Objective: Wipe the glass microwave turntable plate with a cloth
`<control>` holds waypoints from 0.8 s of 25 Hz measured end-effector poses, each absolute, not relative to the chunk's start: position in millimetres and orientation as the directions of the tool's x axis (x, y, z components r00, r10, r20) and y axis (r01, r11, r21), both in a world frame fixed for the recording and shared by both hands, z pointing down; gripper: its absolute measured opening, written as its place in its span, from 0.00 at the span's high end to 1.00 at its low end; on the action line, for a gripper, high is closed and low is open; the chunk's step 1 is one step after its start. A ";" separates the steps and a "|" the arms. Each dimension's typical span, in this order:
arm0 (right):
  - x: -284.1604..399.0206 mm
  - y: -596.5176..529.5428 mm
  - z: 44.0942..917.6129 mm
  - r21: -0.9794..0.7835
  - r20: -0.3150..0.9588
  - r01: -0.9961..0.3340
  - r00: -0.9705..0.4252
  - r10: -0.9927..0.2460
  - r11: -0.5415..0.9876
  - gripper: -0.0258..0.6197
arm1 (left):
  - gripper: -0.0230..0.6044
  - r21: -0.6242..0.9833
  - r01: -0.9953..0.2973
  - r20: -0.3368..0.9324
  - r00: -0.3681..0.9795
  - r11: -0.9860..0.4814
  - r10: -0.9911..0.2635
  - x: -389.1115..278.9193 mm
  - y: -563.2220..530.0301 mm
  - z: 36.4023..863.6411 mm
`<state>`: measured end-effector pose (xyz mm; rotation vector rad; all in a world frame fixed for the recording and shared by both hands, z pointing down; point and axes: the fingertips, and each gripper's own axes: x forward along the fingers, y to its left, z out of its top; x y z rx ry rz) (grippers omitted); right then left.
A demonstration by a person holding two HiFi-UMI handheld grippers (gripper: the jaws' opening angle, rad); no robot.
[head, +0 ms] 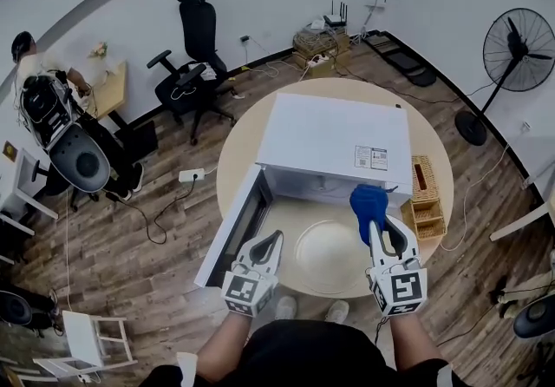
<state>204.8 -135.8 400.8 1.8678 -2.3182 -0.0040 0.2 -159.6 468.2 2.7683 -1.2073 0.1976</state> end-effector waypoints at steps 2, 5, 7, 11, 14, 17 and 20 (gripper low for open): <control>207.3 -134.2 397.4 0.106 0.113 -0.972 -0.199 -0.973 0.211 0.86 | 0.95 0.058 -0.741 0.150 0.669 -0.669 -0.728 -0.9 -162.9 463.3; 209.6 -132.5 393.5 0.103 0.096 -0.973 -0.195 -0.976 0.205 0.86 | 0.95 0.058 -0.744 0.134 0.666 -0.665 -0.734 -1.7 -168.1 456.7; 209.4 -130.5 391.7 0.111 0.087 -0.973 -0.196 -0.977 0.205 0.87 | 0.95 0.055 -0.744 0.132 0.667 -0.666 -0.734 -1.4 -169.2 455.3; 210.6 -126.7 388.4 0.128 0.086 -0.972 -0.188 -0.978 0.198 0.87 | 0.95 0.060 -0.743 0.133 0.668 -0.666 -0.732 0.0 -166.9 455.3; 210.7 -124.6 386.5 0.130 0.084 -0.972 -0.188 -0.978 0.198 0.88 | 0.95 0.063 -0.740 0.134 0.671 -0.669 -0.730 1.3 -164.4 454.8; 208.0 -123.4 384.8 0.127 0.082 -0.972 -0.190 -0.978 0.199 0.88 | 0.95 0.061 -0.737 0.132 0.675 -0.673 -0.726 1.6 -163.4 452.2; 205.4 -122.7 383.8 0.121 0.077 -0.973 -0.188 -0.979 0.196 0.88 | 0.95 0.058 -0.733 0.128 0.679 -0.678 -0.723 1.2 -162.7 448.6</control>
